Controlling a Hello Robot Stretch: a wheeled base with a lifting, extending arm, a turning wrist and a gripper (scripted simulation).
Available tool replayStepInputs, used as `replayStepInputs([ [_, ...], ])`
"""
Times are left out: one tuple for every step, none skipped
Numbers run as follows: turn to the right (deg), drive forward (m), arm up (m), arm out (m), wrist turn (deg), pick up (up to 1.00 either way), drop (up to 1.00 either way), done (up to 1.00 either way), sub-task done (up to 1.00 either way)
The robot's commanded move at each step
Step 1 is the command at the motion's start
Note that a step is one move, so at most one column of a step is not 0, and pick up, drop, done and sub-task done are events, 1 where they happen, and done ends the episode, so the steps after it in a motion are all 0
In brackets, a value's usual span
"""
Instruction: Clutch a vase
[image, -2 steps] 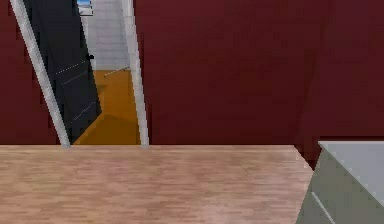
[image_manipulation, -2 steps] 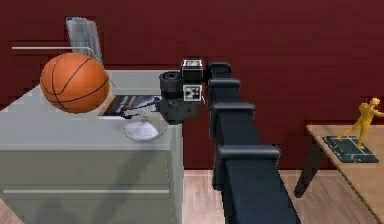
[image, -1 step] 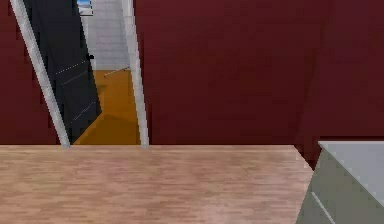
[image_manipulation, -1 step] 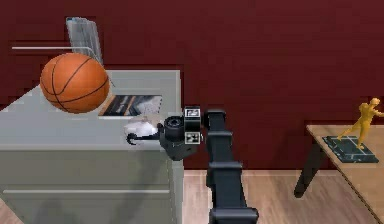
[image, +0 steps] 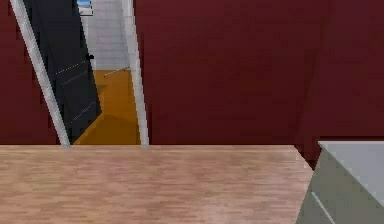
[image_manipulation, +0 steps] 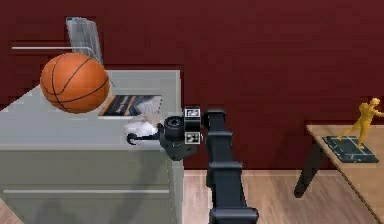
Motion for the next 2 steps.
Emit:
replayStepInputs([
  [0.0, 0.0, 0.1, 0.0, 0.0, 0.0, 0.0, 0.0, 0.0],
  [0.0, 0.0, 0.0, 0.0, 0.0, 0.0, 0.0, 1.0, 0.0],
])
